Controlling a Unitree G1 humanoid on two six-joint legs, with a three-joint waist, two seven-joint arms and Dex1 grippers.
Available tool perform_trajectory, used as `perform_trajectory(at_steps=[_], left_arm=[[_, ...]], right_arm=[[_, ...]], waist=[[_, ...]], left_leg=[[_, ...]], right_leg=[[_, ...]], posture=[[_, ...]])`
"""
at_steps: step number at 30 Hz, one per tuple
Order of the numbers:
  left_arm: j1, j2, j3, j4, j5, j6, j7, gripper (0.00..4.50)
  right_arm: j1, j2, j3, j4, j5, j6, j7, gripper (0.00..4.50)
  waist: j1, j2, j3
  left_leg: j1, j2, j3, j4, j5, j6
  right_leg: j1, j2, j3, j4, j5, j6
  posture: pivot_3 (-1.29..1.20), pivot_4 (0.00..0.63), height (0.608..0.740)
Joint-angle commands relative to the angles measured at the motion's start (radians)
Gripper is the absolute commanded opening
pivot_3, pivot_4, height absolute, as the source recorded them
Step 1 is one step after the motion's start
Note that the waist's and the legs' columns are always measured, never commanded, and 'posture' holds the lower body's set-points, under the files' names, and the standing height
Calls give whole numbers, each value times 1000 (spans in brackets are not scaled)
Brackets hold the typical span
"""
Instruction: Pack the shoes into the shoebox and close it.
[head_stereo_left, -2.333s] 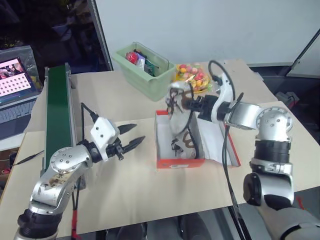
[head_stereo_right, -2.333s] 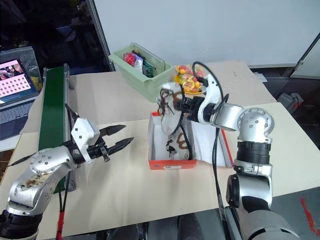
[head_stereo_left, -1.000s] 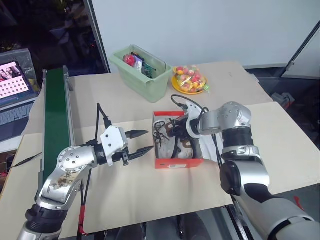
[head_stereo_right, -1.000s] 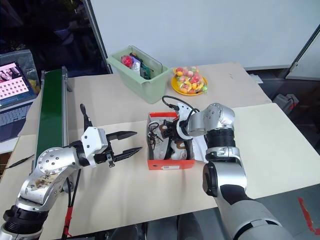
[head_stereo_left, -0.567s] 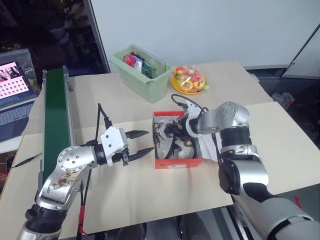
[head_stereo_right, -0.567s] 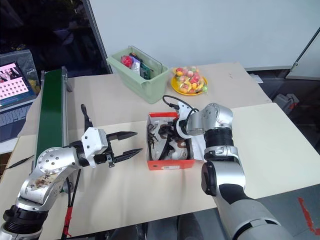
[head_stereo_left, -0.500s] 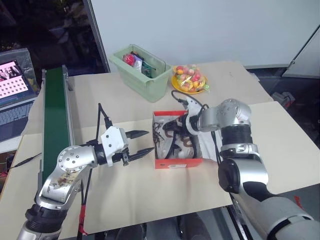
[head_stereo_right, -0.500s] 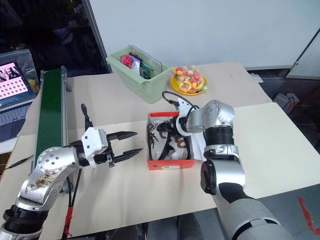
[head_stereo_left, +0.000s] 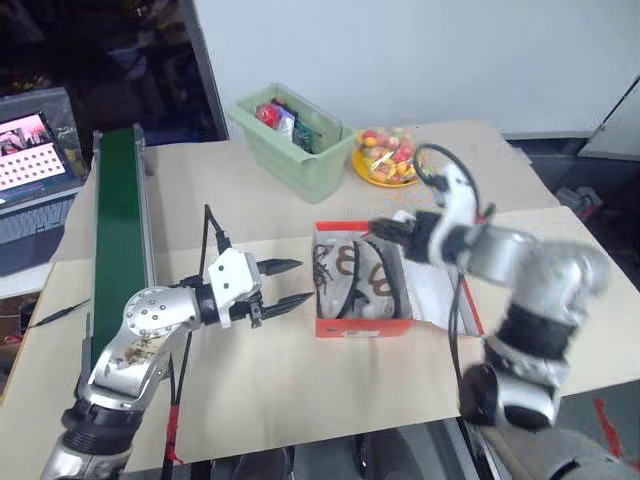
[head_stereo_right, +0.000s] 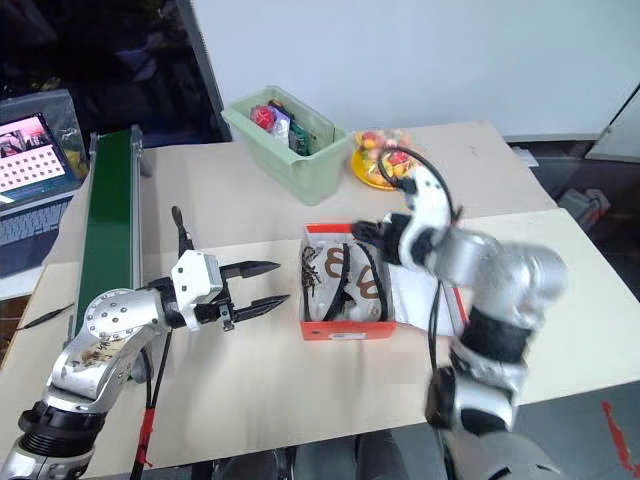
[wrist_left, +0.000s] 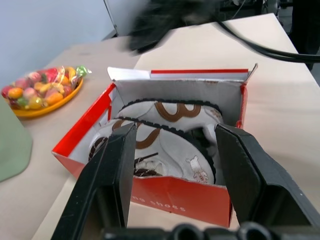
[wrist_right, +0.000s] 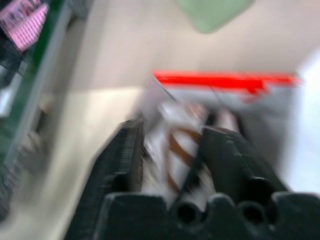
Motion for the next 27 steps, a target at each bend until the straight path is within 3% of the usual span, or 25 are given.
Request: perform_trajectory(at_steps=[1,3,6,8,11,18,21,27], left_arm=[[-12,-2,1,-8,-10,-26,-19,2625],[-20,-4,-3,-1,-12,-27,-27,2625],[-33,-6,-9,10,-14,-27,-42,2625],[-44,-10,-15,18,-13,-30,-54,2625],[-56,-17,-21,28,-11,-31,-60,2625],[-86,-23,-26,45,-7,-29,-70,2625],[-92,-18,-19,54,-7,-28,-73,2625],[-88,-14,-13,61,-7,-27,-75,2625]], right_arm=[[213,-82,-32,-189,66,-83,114,658],[327,-138,-37,-234,67,-132,155,56],[457,-183,-65,-251,62,-188,181,56],[546,-213,-17,-250,4,-242,167,56],[617,-191,45,-177,-96,-321,91,56],[667,-92,218,64,-333,-536,-67,56],[670,-19,166,109,-322,-564,-96,56],[650,7,21,58,-280,-648,-87,56]], waist=[[-6,0,0],[-2,0,0],[-9,0,0],[-7,0,0],[-6,0,0],[-7,-3,-2],[-4,-8,-4],[0,-6,-3]], left_leg=[[1,0,0,0,0,0],[3,1,0,0,0,0],[7,2,3,0,0,0],[10,2,6,0,0,0],[19,3,6,0,0,0],[22,4,11,-1,-1,0],[25,4,12,0,-1,0],[24,5,13,0,-1,0]], right_leg=[[0,0,0,-1,0,0],[2,1,0,-2,-1,1],[4,1,2,-1,-2,2],[9,1,4,-2,-5,8],[20,2,4,-4,-7,10],[20,3,9,-3,-7,10],[22,3,11,-3,-7,10],[21,2,13,-3,-7,10]], posture=[[0,150,740],[0,150,740],[0,150,740],[0,150,740],[0,150,740],[0,150,740],[0,150,740],[0,150,740]])
